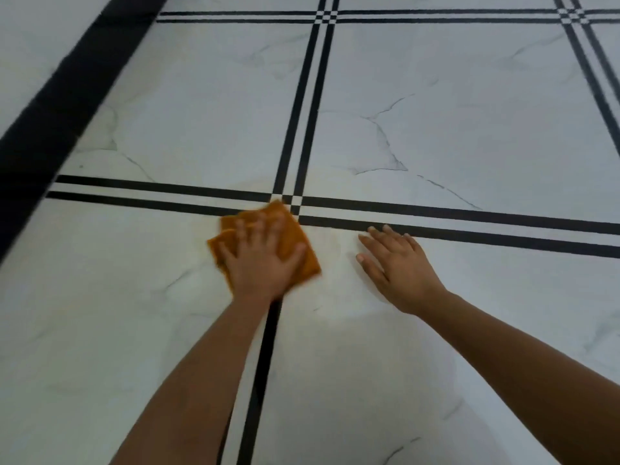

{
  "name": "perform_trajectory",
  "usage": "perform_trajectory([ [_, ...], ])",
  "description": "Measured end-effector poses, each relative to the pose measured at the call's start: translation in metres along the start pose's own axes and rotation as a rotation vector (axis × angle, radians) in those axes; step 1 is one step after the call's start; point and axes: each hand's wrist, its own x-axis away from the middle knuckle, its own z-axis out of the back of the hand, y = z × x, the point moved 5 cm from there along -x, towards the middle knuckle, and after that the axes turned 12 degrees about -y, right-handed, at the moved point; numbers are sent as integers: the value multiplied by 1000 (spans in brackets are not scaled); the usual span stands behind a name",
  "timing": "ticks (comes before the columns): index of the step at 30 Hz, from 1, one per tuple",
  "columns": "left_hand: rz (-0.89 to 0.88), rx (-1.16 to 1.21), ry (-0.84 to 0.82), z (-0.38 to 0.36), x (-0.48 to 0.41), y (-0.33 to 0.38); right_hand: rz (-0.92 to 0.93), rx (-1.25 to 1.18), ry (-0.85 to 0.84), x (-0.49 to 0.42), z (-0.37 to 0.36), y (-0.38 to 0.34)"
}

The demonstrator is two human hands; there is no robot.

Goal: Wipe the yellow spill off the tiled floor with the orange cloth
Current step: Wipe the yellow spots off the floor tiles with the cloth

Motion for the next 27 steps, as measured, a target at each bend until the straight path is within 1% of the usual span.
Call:
perform_trajectory([
  [1, 186, 107, 6, 7, -5, -27, 34, 21, -14, -2, -4, -11],
  [2, 318, 170, -4, 9, -1, -44, 66, 40, -28, -3, -7, -20],
  [3, 345, 154, 2, 5, 13, -54, 91, 56, -41, -5, -10, -29],
  [4, 248, 105, 54, -2, 33, -54, 106, 63, -43, -7, -12, -36],
  [5, 86, 62, 61, -14, 57, -44, 111, 64, -36, -9, -12, -41],
  [6, -49, -13, 30, -24, 80, -38, 116, 65, -30, -12, -13, -47],
  [7, -139, -68, 8, -28, 89, -39, 118, 64, -27, -15, -14, -53],
  [8, -149, -79, 9, -25, 86, -50, 124, 61, -37, -17, -17, -61],
  [9, -27, -48, 3, -18, 74, -68, 135, 55, -47, -17, -21, -68],
  [11, 340, 115, 36, -8, 60, -112, 166, 41, -71, -15, -28, -82],
  [12, 476, 196, 56, -5, 63, -128, 182, 37, -82, -13, -31, -89],
  [13, 526, 227, 71, -7, 69, -130, 187, 34, -82, -12, -32, -92],
  [14, 500, 193, 79, -13, 81, -120, 185, 35, -74, -11, -31, -93],
  [15, 413, 141, 75, -21, 95, -100, 174, 34, -62, -12, -29, -93],
  [16, 279, 101, 65, -32, 112, -75, 157, 24, -49, -12, -28, -91],
  [18, -46, 0, 31, -52, 147, -29, 121, -20, -21, -12, -27, -86],
  [19, -164, -47, 13, -56, 154, -19, 109, -37, -12, -11, -28, -84],
  [20, -219, -72, -9, -54, 146, -21, 101, -46, -7, -11, -28, -82],
  [21, -180, -75, 1, -50, 132, -30, 94, -52, -3, -9, -29, -80],
  [22, -60, -40, -13, -42, 115, -43, 89, -55, 4, -7, -29, -78],
  [23, 107, 30, -18, -33, 99, -59, 85, -54, 6, -6, -28, -76],
  [24, 238, 88, -23, -26, 89, -66, 81, -48, 5, -3, -27, -73],
  [25, 293, 105, -24, -23, 88, -63, 76, -43, 4, -1, -26, -70],
  [26, 230, 88, -29, -24, 93, -50, 69, -40, 12, 1, -25, -65],
  [27, 74, 43, -41, -30, 101, -30, 57, -39, 26, 2, -21, -59],
])
